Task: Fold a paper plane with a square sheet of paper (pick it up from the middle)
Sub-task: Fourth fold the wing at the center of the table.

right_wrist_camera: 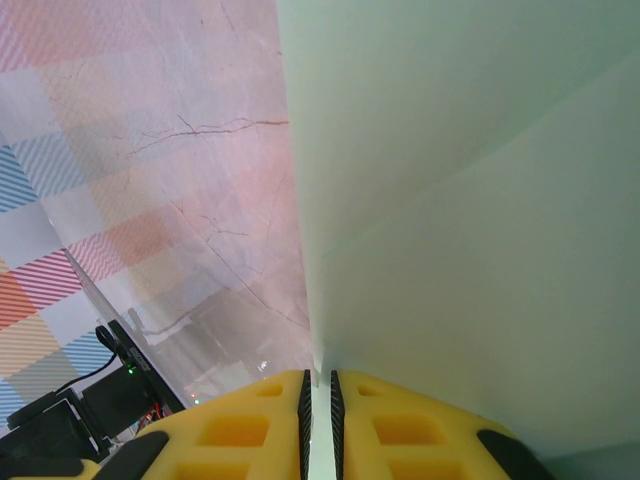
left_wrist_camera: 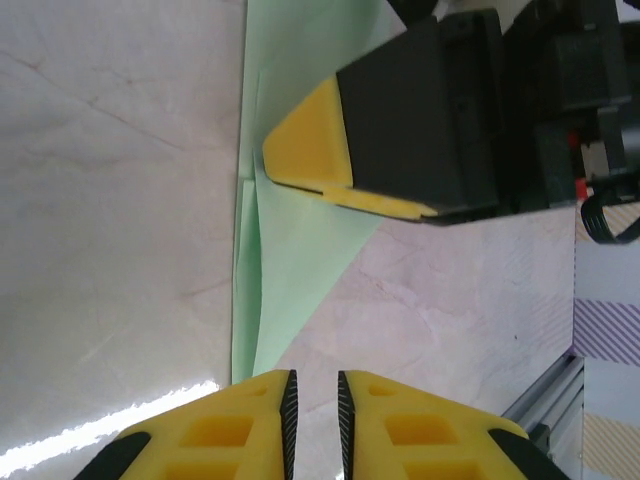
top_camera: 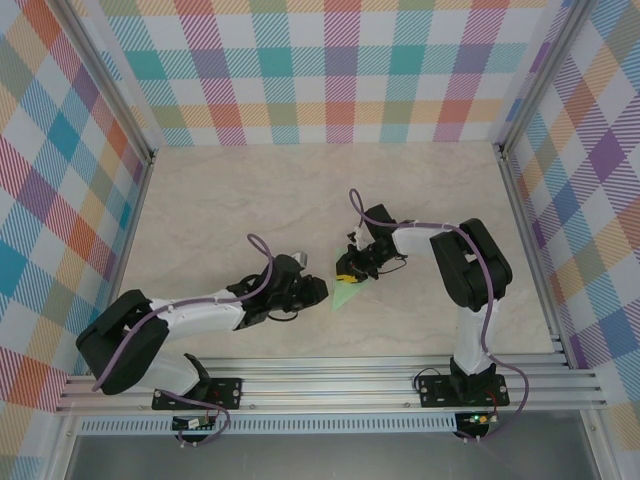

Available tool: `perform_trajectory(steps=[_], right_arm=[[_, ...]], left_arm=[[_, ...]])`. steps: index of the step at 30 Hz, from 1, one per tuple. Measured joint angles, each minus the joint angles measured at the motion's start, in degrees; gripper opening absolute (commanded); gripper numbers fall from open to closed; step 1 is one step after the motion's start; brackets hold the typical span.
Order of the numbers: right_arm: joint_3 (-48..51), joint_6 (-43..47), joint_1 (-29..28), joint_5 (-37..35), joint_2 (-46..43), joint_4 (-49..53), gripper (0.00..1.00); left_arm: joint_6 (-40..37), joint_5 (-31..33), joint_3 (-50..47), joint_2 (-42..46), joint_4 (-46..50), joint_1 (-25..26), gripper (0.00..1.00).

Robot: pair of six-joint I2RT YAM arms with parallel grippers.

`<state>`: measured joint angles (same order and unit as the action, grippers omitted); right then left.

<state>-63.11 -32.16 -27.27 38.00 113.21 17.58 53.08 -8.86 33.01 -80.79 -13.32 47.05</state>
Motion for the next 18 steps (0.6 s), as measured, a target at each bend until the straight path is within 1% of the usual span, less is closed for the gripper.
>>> perform_trajectory(steps=[5,11,18], right_arm=[[0.0,-0.2,0.0,0.0,0.0,-0.1,0.16],[0.0,-0.4,0.0,0.1,0.0,-0.2,0.17],[0.0,-1.1,0.0,0.2,0.0,-0.3,0.17]], left_arm=[[-1.1,-1.4,4.4,-6.8,-1.3,0.0,0.18],[-1.9,-5.6,8.4,-15.2,-5.3,0.1,0.17],[-2.5,-6.5,10.1,-20.0,-5.9,0.5,0.14]])
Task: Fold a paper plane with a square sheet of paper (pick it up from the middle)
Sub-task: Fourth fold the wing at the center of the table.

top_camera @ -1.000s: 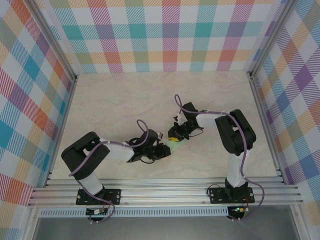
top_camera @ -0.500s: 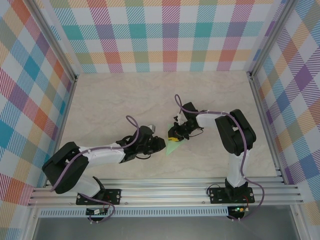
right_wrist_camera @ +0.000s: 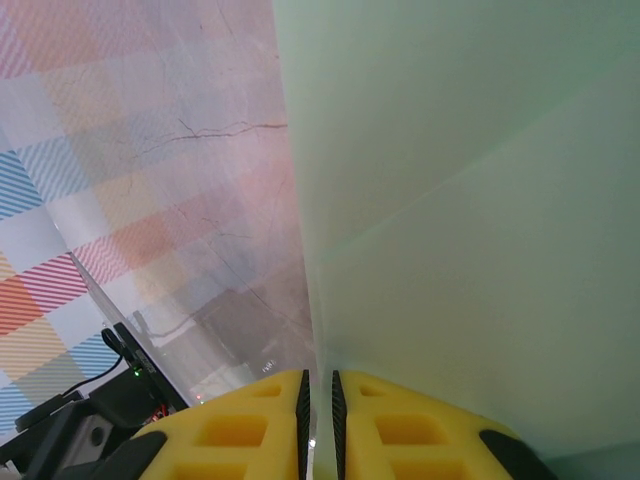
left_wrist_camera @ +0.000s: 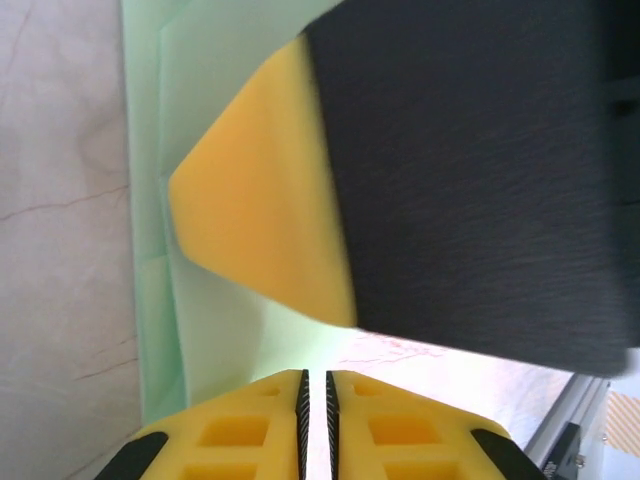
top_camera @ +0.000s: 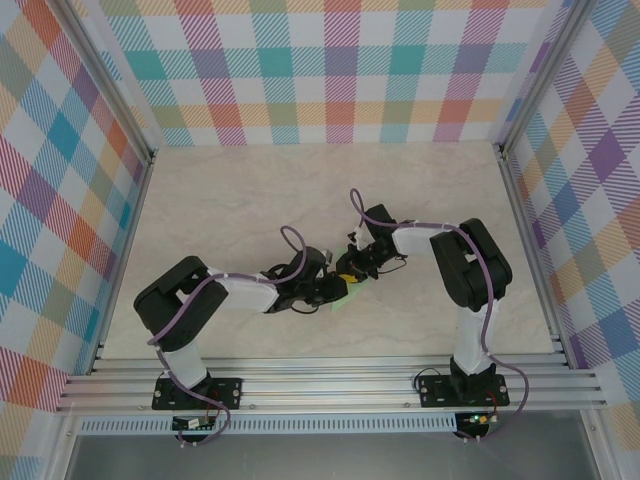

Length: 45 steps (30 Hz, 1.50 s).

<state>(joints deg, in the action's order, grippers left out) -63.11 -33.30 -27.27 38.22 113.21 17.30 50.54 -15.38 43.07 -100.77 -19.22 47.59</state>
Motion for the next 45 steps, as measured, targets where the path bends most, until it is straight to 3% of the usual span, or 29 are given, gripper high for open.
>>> perform_trajectory(steps=[10,17,21,34,45], right_arm=[[-0.6,-0.5,0.1,-2.2,-1.0,1.2,0.20],[0.3,-1.7,4.6,-10.3,-12.2,2.5,0.22],[1.9,-2.1,5.9,-10.4,-15.8,1.0,0.20],[5.4,-3.3,-0.8,-4.9,-6.6,-2.5,0.12],[-1.6,-1.7,0.8,-6.9,-0.6,1.6,0.12]], left_arm=[[2.7,1.5,-4.1,-1.3,-7.5,0.4,0.11],[3.4,2.2,-5.0,-1.3,-9.5,0.7,0.11],[3.7,2.4,-5.0,-1.3,-9.5,0.7,0.10],[3.7,2.4,-5.0,-1.4,-9.4,0.7,0.09],[3.7,2.9,-5.2,-1.4,-9.5,0.8,0.06]])
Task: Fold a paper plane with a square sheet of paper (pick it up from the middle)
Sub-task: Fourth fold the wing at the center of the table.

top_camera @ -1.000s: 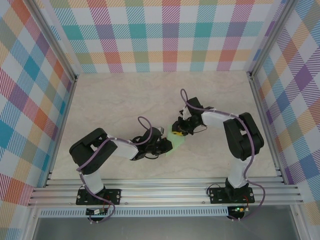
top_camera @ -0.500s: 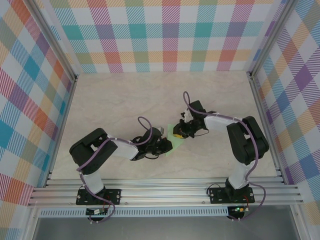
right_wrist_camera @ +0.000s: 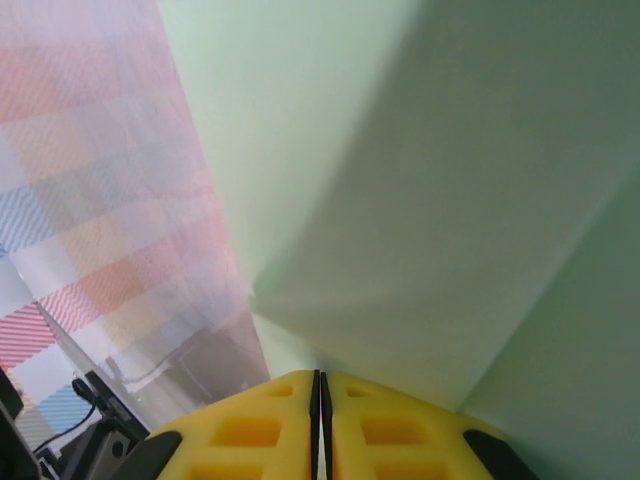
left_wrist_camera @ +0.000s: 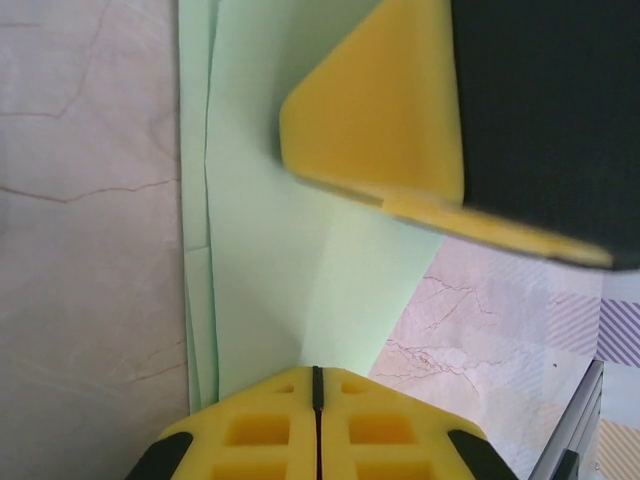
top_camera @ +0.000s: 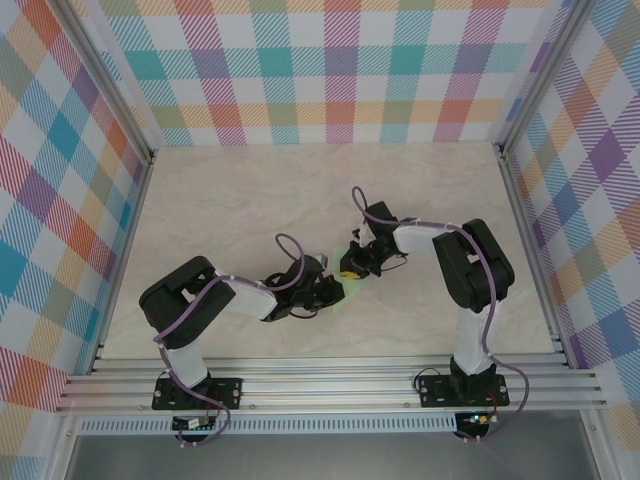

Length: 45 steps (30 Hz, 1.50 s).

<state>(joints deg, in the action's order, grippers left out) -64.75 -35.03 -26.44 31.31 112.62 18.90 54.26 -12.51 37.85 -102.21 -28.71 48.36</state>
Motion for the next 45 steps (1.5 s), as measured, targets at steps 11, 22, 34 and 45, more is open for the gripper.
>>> perform_trajectory(steps=[11,22,34,45], right_arm=[[-6.6,2.2,6.5,1.5,4.7,1.7,0.14],[-12.2,3.4,13.1,1.5,8.0,0.4,0.17],[-3.6,3.5,13.1,5.5,-4.6,-3.7,0.18],[5.1,-0.2,2.4,7.9,-2.9,-7.3,0.16]], left_arm=[[0.0,0.2,-0.2,0.0,-0.3,0.1,0.06],[0.0,0.2,-0.2,-0.2,-0.4,0.1,0.06],[0.0,0.1,0.2,-0.2,0.0,0.1,0.06],[-0.1,-0.1,0.7,-0.1,1.2,0.1,0.06]])
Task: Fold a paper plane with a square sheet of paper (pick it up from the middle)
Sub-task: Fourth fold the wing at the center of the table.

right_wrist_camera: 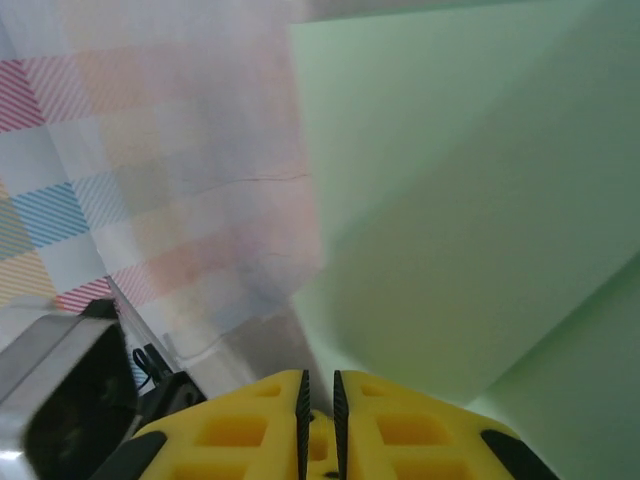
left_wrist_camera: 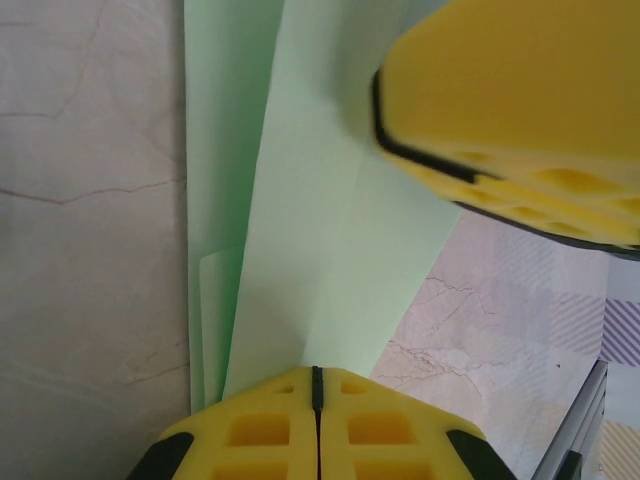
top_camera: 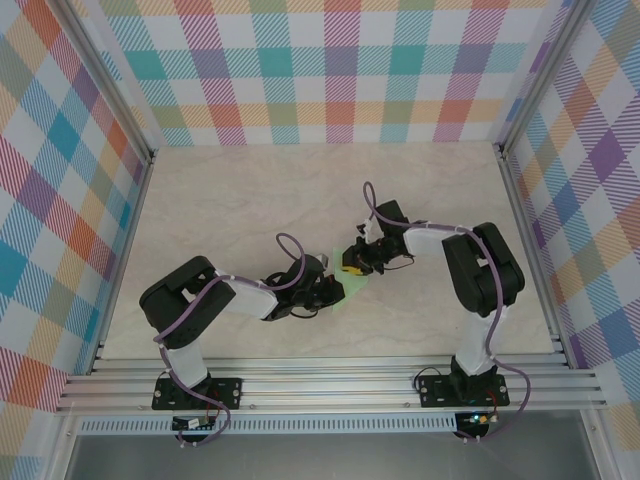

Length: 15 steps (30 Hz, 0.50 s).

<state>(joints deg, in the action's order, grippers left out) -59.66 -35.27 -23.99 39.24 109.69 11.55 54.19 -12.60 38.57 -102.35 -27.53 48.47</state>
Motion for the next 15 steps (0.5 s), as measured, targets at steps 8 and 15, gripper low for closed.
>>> perform_trajectory(steps=[8,15], right_arm=[[-2.0,0.4,0.3,-1.8,3.0,2.8,0.13],[-2.4,0.8,0.2,-2.8,3.0,3.8,0.12]], left_arm=[[-0.4,-0.9,0.1,0.0,0.0,0.0,0.08],[-1.1,-2.4,-1.4,0.7,-1.2,0.0,0.11]])
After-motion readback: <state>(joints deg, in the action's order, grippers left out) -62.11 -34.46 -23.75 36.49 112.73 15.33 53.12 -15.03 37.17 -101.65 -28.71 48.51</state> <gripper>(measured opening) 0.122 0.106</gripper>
